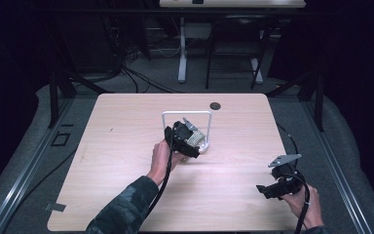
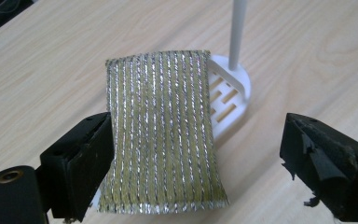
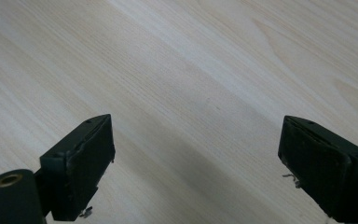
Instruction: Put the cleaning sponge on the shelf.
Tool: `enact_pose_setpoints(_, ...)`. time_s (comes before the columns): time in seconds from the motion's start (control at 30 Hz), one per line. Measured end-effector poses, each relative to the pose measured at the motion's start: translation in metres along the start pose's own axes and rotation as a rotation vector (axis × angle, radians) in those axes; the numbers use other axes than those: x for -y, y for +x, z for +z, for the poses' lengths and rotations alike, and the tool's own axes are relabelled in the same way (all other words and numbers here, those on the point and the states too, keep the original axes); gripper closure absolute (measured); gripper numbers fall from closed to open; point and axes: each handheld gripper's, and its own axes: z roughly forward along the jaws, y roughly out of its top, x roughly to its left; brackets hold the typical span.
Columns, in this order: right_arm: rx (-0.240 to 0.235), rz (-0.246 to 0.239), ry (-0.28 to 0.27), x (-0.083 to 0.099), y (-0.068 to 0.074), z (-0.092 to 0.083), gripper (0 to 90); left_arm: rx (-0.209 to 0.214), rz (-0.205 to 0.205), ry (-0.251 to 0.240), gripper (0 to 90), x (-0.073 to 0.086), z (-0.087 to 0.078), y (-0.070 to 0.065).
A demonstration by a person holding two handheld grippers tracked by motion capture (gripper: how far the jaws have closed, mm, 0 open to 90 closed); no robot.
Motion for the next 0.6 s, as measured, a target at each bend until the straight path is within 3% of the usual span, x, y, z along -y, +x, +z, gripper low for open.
enact_pose_setpoints(0.33, 0.006, 0.005, -0.008, 0.0, 0.0, 0.001, 9.9, 0.017, 0.026, -0.005, 6.6, 0.015, -0.032, 0.007)
enact_pose_setpoints(0.6, 0.013, 0.007, -0.004, 0.0, 0.001, 0.001, 9.9, 0.018, 0.017, -0.009, 4.7, 0.032, -0.055, 0.018)
